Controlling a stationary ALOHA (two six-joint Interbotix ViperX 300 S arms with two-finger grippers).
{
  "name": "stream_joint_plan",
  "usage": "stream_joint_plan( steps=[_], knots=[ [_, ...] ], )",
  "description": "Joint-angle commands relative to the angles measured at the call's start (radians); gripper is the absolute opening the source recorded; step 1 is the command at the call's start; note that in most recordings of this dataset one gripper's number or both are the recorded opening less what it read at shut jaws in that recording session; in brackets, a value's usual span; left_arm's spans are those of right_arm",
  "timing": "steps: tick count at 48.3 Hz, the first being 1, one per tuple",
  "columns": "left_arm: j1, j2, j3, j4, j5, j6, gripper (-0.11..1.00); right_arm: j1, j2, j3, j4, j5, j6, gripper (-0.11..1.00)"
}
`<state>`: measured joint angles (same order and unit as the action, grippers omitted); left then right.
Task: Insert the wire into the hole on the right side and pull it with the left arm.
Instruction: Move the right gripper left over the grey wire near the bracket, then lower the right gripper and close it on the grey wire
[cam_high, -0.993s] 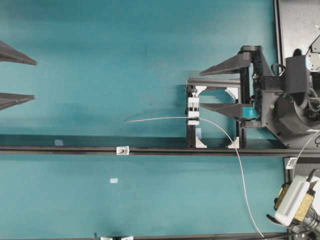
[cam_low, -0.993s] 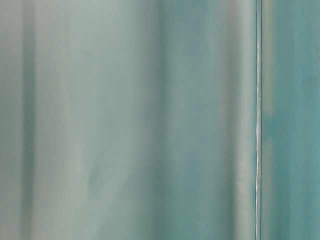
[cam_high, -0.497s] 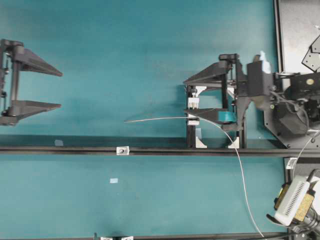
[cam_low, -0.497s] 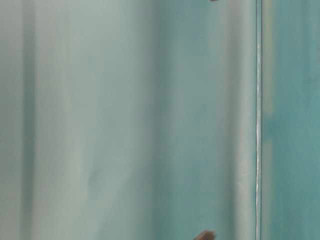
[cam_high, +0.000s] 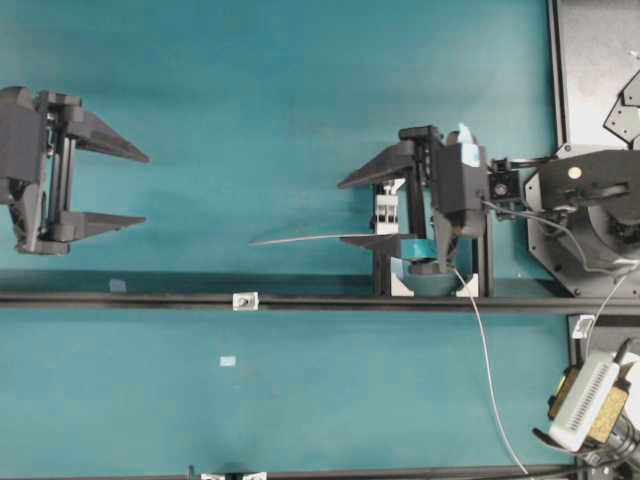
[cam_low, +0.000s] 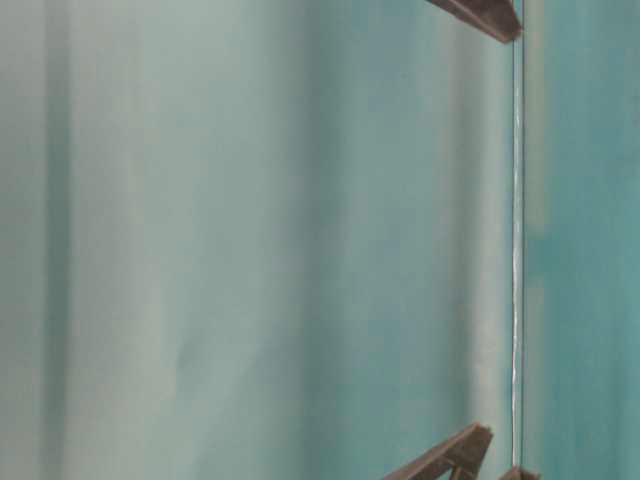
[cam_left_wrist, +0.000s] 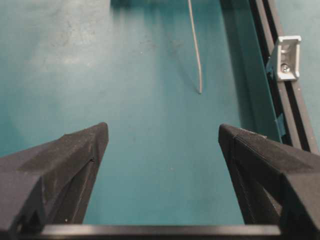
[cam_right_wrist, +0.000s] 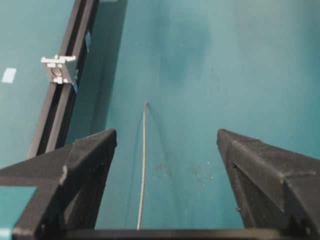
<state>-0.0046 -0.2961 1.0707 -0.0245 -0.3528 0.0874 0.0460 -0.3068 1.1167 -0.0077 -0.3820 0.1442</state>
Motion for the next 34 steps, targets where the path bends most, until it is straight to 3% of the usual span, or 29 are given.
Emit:
stream_joint_plan(
  steps=[1, 34],
  knots=[
    [-0.003, 0.008, -0.029, -0.002, -0.009, -0.002, 0.80, 0.003, 0.026, -0.031, -0.002, -0.003, 0.005, 0.89],
    [-0.003, 0.060, -0.044, -0.002, -0.009, -0.003, 0.80, 0.009, 0.227, -0.101, 0.000, -0.003, 0.006, 0.89]
  ],
)
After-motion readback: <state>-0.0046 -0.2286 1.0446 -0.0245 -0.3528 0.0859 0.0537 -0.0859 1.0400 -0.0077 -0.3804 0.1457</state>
